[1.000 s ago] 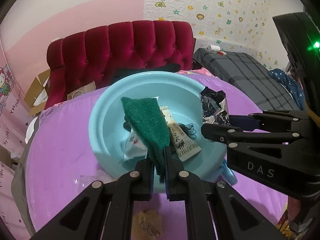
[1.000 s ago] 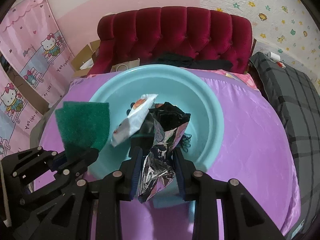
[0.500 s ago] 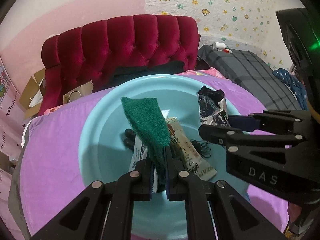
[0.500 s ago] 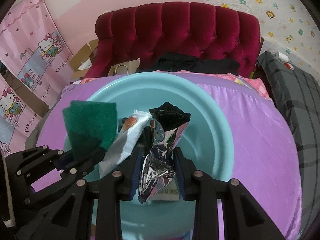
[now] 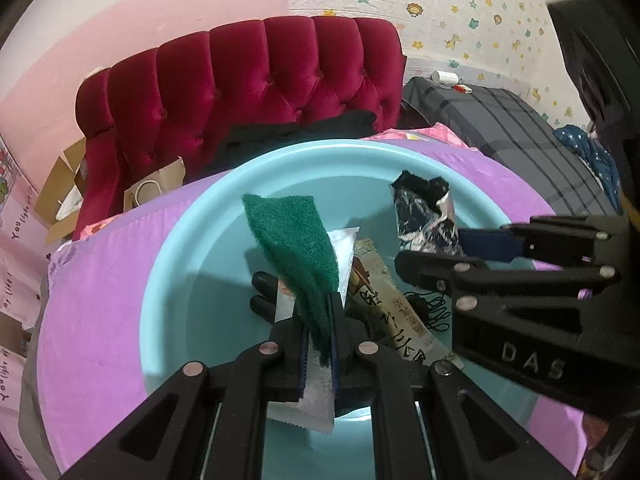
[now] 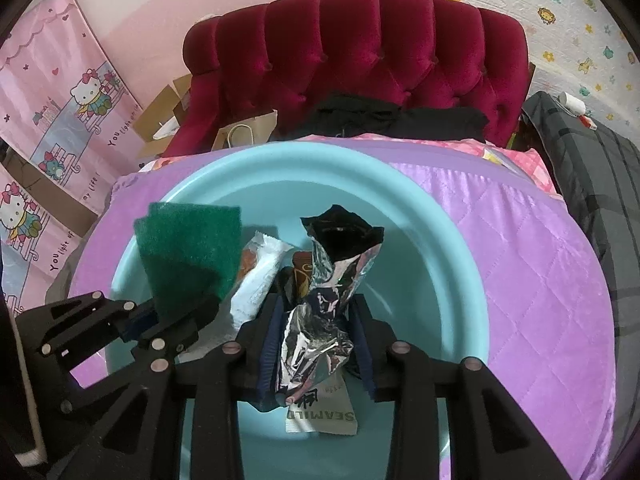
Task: Organize soft objects
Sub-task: 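Open both tools to drop the pad and foil bag into the basin, then withdraw both tools from the basin toward the beige hat and blue cloth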
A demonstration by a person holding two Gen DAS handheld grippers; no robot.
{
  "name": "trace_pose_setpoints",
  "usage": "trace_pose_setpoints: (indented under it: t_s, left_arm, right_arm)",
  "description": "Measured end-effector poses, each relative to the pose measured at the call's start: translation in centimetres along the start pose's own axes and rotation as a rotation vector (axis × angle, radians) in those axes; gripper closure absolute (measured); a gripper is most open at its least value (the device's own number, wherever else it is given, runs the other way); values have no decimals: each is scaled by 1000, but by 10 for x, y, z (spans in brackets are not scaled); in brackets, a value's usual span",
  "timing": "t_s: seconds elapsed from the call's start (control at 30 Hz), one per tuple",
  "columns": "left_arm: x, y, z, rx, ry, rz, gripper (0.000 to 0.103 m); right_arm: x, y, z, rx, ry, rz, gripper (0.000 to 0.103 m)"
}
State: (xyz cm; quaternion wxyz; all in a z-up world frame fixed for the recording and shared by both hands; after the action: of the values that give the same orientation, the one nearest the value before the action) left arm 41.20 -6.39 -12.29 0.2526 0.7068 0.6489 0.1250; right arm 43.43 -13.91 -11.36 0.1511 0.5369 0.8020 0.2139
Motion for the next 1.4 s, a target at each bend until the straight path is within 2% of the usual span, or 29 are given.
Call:
trace_pose_setpoints:
  t_s: [0.13,0.2,0.23,0.3,0.33,0.37,0.4,0.43,0.5,0.7,0.87,1.4]
  left_arm:
    - [1,-3,2,7,17,0,93]
    - [2,-2,1,3,17,-11,93]
    - [3,-2,0,0,20,-13,91]
    - [4,-2,-1,-4,30,-16,71]
    - [5,-2,-2,-4,43,-18,49]
    - [7,-2,-2,-3,54,-21,30]
    - [9,-2,-4,-10,57,-30,23]
    - [10,-2,-6,-20,62,-38,11]
    - [13,-2,-10,-39,73,-47,1]
    - [16,-10,-24,-59,81,-63,0]
    - [19,-24,-39,-37,70,-82,0]
    - [18,-69,-109,-111,87,-85,0]
  right_arm:
    - [2,2,-5,-15,-6,-5,64]
    - [2,1,-6,-11,-7,-1,52]
    - [1,1,-7,-8,-11,2,51]
    - [1,1,-10,-13,-19,6,40]
    - [1,1,-12,-18,-22,7,34]
    - [1,1,-14,-23,-24,7,20]
    - [1,1,-15,-26,-27,5,3]
    - [1,0,-17,-28,-38,0,0]
    - [1,-2,-21,-27,-67,-8,0]
    - [6,-15,-33,-23,-74,8,0]
    - [16,-30,-50,-22,-68,3,0]
    - [49,-84,-106,-33,-67,-33,0]
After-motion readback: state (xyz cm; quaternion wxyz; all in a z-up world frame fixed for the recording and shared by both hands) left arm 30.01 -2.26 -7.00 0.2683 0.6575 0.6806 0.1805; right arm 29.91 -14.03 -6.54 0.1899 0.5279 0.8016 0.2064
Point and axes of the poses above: each gripper's, at about its wrist camera, not at the fingertips, and z roughly the way its jaws point, x to its left, y to its top, the point moved 10 cm from there along z, roughly the way its jaws point, and after that the axes turned 13 degrees about -z, right-handed, at the moved point
